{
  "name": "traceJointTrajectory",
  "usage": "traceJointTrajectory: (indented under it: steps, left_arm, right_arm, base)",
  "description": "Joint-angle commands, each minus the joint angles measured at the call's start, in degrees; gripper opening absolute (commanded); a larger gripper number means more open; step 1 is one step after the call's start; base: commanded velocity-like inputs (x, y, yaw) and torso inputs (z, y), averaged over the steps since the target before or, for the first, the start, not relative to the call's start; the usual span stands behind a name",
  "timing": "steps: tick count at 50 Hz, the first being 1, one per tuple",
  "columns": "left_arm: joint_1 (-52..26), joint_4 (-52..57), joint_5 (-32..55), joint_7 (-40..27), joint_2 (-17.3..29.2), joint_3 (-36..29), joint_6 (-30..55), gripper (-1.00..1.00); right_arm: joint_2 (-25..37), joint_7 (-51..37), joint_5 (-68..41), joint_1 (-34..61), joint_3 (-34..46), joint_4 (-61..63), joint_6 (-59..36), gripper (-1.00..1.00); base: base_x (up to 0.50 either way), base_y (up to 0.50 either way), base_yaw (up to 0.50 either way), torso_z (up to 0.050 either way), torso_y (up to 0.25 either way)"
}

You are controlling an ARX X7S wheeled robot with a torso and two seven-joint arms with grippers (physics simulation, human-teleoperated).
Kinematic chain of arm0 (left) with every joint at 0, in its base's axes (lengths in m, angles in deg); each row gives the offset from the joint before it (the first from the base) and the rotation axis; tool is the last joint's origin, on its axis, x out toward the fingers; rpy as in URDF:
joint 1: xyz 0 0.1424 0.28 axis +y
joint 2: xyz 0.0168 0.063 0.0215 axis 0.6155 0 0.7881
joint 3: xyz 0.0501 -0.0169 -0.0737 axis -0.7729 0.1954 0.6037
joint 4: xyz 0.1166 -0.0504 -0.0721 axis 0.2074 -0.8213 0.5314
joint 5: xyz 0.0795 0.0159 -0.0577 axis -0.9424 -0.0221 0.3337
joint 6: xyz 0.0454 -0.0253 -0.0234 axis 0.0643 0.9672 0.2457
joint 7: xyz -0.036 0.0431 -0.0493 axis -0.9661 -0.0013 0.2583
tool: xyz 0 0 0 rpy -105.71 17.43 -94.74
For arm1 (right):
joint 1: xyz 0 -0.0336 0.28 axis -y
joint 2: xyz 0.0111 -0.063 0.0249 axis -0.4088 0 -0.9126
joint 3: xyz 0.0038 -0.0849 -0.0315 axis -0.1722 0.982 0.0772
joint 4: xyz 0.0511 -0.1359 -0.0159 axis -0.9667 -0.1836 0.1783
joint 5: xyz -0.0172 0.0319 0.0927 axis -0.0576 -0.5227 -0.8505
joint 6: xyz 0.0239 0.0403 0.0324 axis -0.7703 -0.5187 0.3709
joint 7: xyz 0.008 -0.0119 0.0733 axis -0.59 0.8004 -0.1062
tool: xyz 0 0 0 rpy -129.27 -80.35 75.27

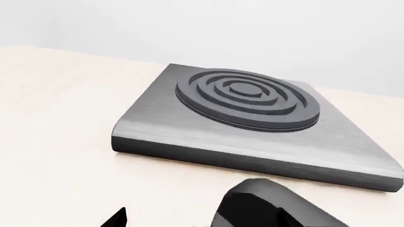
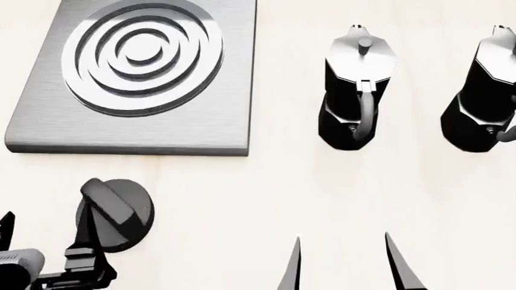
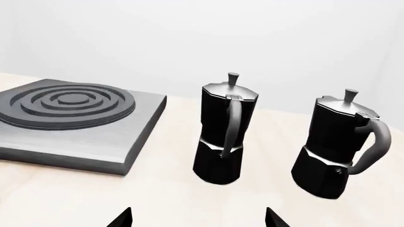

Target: Turn off the stove.

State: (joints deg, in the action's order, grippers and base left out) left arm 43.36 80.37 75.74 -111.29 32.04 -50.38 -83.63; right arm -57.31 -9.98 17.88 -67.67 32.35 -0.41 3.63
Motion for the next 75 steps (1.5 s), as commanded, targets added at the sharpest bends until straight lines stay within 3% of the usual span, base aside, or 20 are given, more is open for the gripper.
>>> traceJointTrajectory:
  steps: [1, 15, 27, 75]
  left_arm:
    - [1.69, 5.38, 0.65, -3.41, 3.12, 4.76, 0.91, 1.00]
    - [0.52, 7.14, 4.04, -5.28, 4.41, 7.87, 3.06, 1.00]
    - [1.73, 9.90, 8.04, -0.94, 6.82, 6.92, 3.98, 1.00]
    - [3.07, 22.45, 13.44, -1.33, 10.40, 6.64, 6.22, 1.00]
  right_arm:
    - [0.10, -0.15, -0.11, 0.00, 0.14, -0.06, 0.15, 1.00]
    - [0.19, -0.40, -0.12, 0.17, 0.38, 0.22, -0.07, 1.00]
    - [0.45, -0.20, -0.65, 1.53, 0.04, 0.72, -0.38, 1.00]
    - [1.55, 0.08, -2.97, 12.28, -1.98, 5.01, -8.94, 1.00]
  base:
    - [0.00, 0.00, 0.00, 0.000, 0.000]
    - [0.00, 0.00, 0.00, 0.000, 0.000]
    - [0.00, 0.00, 0.00, 0.000, 0.000]
    - [0.00, 0.00, 0.00, 0.000, 0.000]
